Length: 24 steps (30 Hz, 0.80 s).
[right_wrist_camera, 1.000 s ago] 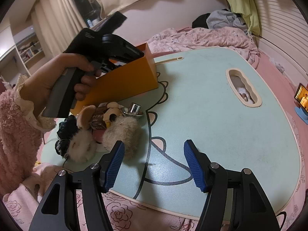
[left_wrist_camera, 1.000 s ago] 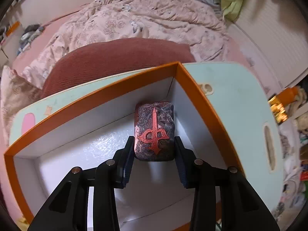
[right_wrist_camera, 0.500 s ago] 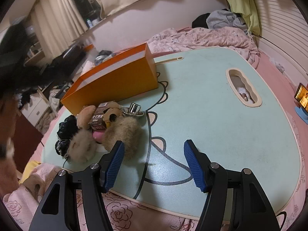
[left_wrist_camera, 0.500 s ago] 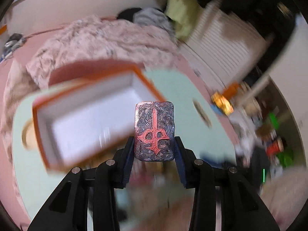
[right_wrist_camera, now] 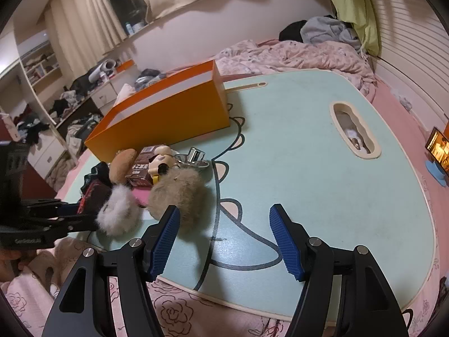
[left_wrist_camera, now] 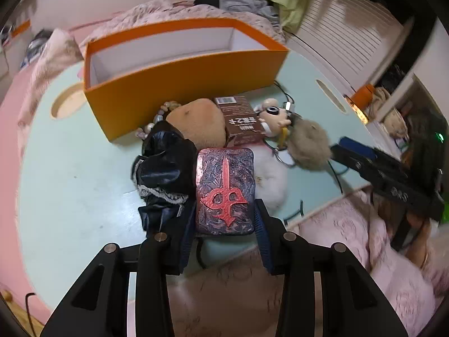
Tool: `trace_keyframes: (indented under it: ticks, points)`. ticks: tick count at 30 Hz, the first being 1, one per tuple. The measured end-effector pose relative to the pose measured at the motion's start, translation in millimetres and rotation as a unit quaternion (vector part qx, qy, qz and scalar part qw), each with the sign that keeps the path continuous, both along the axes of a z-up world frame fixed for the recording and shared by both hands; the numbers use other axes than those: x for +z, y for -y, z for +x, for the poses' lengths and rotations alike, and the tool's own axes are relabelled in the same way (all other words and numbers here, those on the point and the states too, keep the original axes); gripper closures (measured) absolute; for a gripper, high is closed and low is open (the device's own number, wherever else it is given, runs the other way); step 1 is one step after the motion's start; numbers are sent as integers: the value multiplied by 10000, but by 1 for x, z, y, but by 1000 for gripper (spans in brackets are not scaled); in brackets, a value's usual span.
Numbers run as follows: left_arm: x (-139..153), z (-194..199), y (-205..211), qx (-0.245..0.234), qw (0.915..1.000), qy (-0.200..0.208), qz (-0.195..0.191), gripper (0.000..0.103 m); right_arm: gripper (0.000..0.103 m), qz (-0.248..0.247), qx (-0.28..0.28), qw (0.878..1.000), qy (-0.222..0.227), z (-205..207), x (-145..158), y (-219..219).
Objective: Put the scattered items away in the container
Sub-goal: 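Lift the red tin out and set it on the table, open left gripper, then reach the right gripper into the box and grasp the clear plastic bag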
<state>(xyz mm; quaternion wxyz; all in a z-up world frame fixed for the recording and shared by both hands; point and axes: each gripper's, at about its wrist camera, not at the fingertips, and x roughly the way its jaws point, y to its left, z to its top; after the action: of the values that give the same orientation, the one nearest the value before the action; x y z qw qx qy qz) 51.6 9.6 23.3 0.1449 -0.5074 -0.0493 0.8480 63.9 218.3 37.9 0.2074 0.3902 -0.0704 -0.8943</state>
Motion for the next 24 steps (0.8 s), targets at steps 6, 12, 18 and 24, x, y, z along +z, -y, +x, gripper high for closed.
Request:
trace_keyframes:
  ticks: [6, 12, 18, 24]
  points:
    - [23, 15, 11, -70, 9980, -274, 570, 44, 37, -80, 11, 9999, 60, -2, 5, -3]
    - [50, -8, 78, 1305, 9872, -683, 618, 33, 37, 263, 114, 9992, -291, -29, 62, 16]
    - [32, -70, 117, 2121, 9722, -529, 841, 33, 37, 1093, 713, 9909, -342, -87, 101, 87]
    - [21, -113, 108, 1899, 9737, -289, 1224, 33, 37, 1528, 457, 9867, -328, -136, 81, 128]
